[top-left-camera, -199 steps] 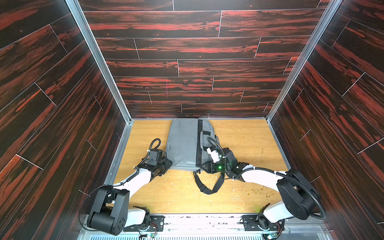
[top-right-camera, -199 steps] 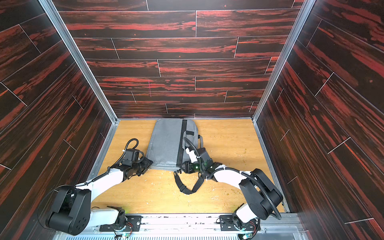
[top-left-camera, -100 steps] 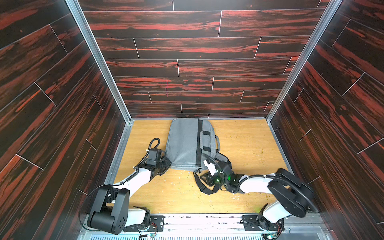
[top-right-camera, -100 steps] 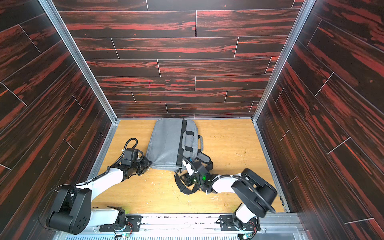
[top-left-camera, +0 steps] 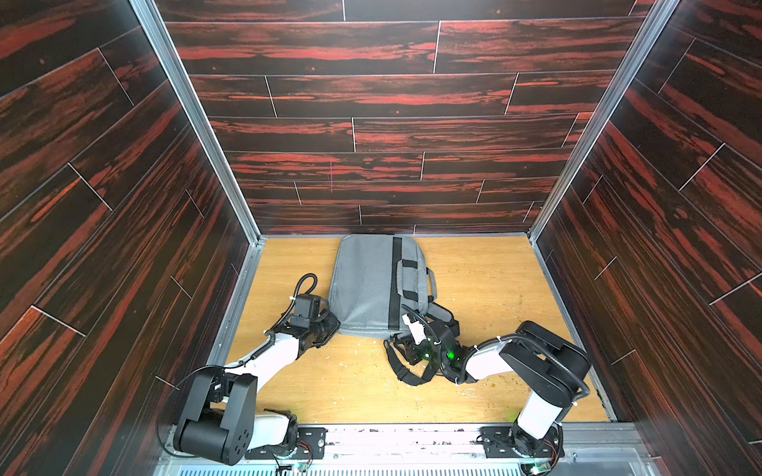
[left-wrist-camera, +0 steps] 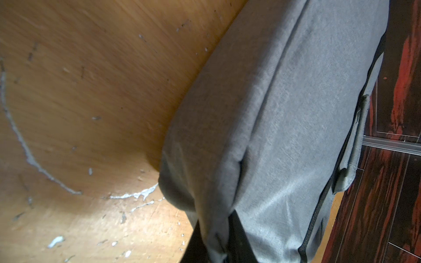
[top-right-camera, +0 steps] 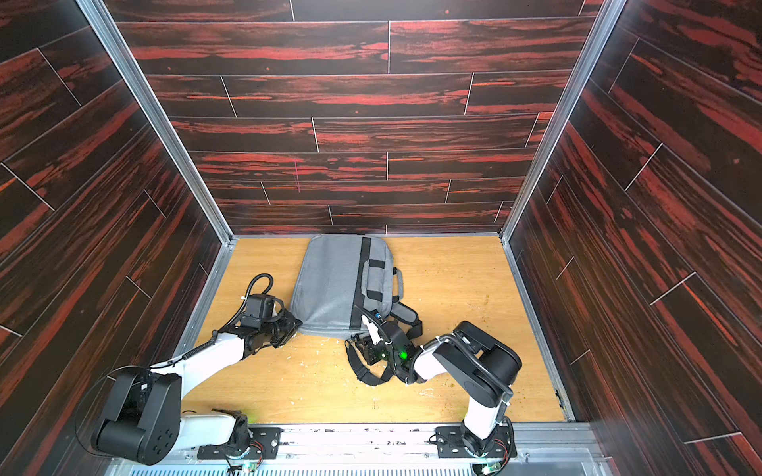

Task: Open the zippered laptop bag and take out the laptop
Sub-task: Unzip the zipper on the zippered laptop bag.

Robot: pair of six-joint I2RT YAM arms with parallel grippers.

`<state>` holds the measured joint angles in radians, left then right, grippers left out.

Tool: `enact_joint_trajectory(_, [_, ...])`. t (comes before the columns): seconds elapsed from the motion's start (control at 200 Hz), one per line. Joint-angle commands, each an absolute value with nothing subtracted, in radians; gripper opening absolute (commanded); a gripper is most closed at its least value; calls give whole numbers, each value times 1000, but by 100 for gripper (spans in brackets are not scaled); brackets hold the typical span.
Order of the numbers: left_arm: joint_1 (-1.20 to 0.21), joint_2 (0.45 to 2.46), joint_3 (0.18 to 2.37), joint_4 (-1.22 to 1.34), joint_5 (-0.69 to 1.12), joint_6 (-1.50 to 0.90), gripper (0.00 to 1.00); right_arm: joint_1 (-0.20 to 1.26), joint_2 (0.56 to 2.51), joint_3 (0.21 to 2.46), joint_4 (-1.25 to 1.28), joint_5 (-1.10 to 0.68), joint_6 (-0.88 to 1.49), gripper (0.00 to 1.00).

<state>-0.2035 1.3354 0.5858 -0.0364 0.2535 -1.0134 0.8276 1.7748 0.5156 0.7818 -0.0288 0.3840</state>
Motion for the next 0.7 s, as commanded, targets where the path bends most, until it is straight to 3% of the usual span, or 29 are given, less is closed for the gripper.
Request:
enact_joint_trajectory(0.0, [-205,1326,596,-58,287,-989,0,816,1819,556,866,-64,383,38])
enact_joint_trajectory(0.205, [-204,1326,604,-72,292,-975,0,815,1848,539,926,-100,399,38])
enact_joint_trajectory(0.696, [-205,1330,611,-78,306,-961,0,815,1829,535,955,-126,428,21])
